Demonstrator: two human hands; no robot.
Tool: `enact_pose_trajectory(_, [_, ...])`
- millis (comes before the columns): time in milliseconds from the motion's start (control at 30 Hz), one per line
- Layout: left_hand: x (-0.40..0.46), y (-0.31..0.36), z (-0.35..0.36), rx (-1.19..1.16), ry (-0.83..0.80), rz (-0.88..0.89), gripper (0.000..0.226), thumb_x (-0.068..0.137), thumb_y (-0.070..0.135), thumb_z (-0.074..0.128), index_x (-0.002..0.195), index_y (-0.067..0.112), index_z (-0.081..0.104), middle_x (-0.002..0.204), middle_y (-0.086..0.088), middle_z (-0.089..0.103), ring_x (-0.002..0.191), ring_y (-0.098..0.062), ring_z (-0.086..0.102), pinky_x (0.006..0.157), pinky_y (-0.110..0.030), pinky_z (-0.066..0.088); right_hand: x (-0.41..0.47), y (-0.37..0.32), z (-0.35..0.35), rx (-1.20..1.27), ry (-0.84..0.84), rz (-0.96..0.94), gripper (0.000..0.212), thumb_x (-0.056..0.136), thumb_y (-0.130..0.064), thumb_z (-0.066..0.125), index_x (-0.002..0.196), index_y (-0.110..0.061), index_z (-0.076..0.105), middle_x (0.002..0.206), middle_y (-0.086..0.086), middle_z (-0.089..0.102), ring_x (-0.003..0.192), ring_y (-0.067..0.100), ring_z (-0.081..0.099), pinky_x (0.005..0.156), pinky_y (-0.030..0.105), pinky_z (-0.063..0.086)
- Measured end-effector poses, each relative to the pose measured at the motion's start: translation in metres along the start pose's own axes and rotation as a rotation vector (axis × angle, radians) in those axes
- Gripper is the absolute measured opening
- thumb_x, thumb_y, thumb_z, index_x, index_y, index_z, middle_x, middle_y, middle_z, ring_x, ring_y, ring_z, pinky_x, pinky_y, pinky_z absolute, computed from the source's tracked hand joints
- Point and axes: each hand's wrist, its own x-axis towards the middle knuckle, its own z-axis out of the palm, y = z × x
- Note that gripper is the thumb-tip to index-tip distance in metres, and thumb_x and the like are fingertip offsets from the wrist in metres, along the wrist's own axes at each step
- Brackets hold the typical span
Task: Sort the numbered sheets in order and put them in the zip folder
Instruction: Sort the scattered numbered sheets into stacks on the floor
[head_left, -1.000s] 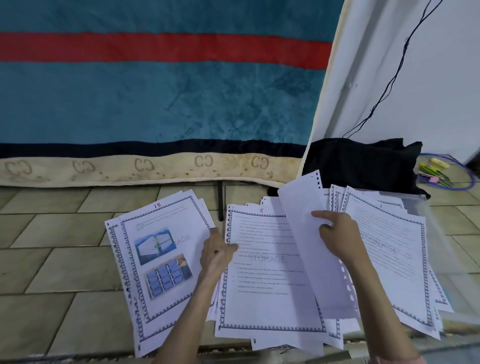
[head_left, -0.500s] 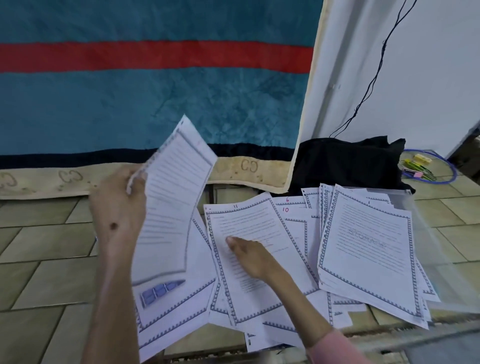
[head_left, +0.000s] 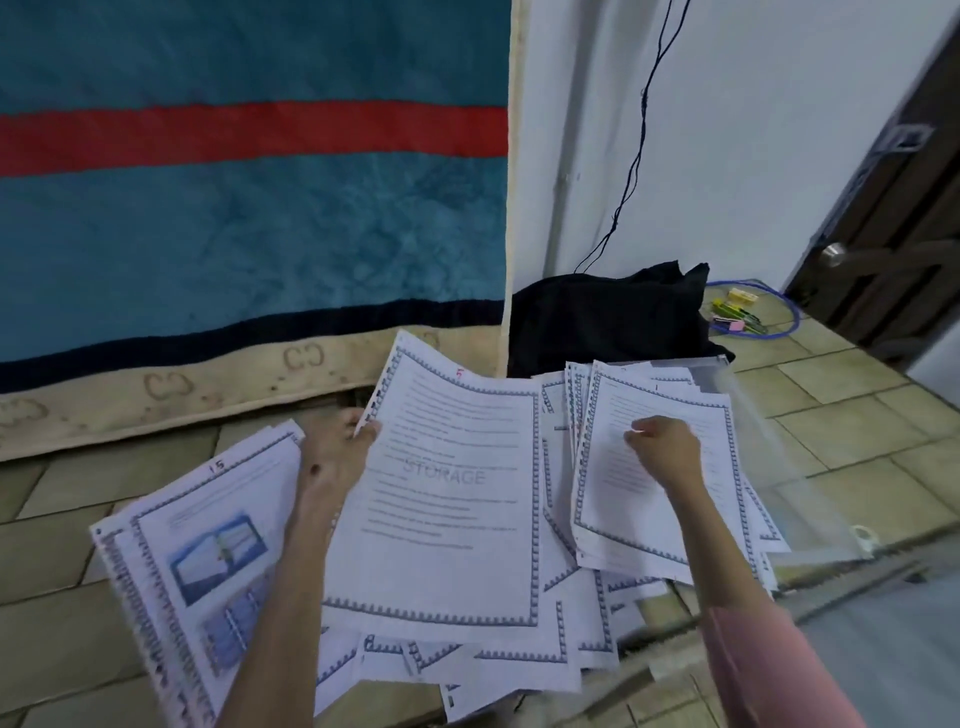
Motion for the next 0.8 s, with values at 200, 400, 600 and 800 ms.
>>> enact_pose_trajectory(200, [0.003,-0.020,0.048,0.178,-0.060,-0.080,0.030,0.096,0.016,0.047,0.118,0.002,0.060,0.125,-0.019,0.059,0.118,-0.036,0.051,0.093,-0.034,0.039,0.027,0.061,-0.042,-0.250,-0.050,0.456,0.085,0.076,-0.046,0.073,0.135,0.000,0.033,0.140,0.025,0.040,0.129,0.039,0.037,0.105,0.046,0.034])
enact_pose_trajectory(400, [-0.013,0.000,0.079,0.443,0.158,0.038,0.054,0.092,0.016,0.053,0.138,-0.003,0.031,0.142,-0.025,0.033,0.129,-0.040,0.032,0.101,-0.048,0.034,0.027,0.077,-0.035,-0.315,-0.064,0.422,0.097,0.071,-0.051,0.074,0.135,0.006,0.029,0.140,0.028,0.039,0.131,0.041,0.035,0.109,0.046,0.031])
enact_pose_trajectory(600, [-0.035,0.064,0.167,0.060,-0.482,0.018,0.053,0.098,0.033,0.044,0.139,0.001,0.036,0.143,-0.015,0.042,0.125,-0.025,0.045,0.101,-0.030,0.036,0.032,0.084,-0.033,-0.342,-0.050,0.405,0.092,0.069,-0.058,0.073,0.127,0.006,0.043,0.130,0.024,0.052,0.125,0.038,0.044,0.105,0.047,0.036])
enact_pose_trajectory(800, [-0.023,0.075,0.217,-0.143,-0.545,-0.109,0.034,0.092,0.026,0.055,0.119,0.006,0.056,0.119,-0.009,0.060,0.109,-0.024,0.056,0.089,-0.027,0.044,0.033,0.088,-0.031,-0.308,-0.029,0.425,0.085,0.067,-0.059,0.074,0.121,0.001,0.048,0.128,0.023,0.052,0.121,0.038,0.047,0.101,0.044,0.039])
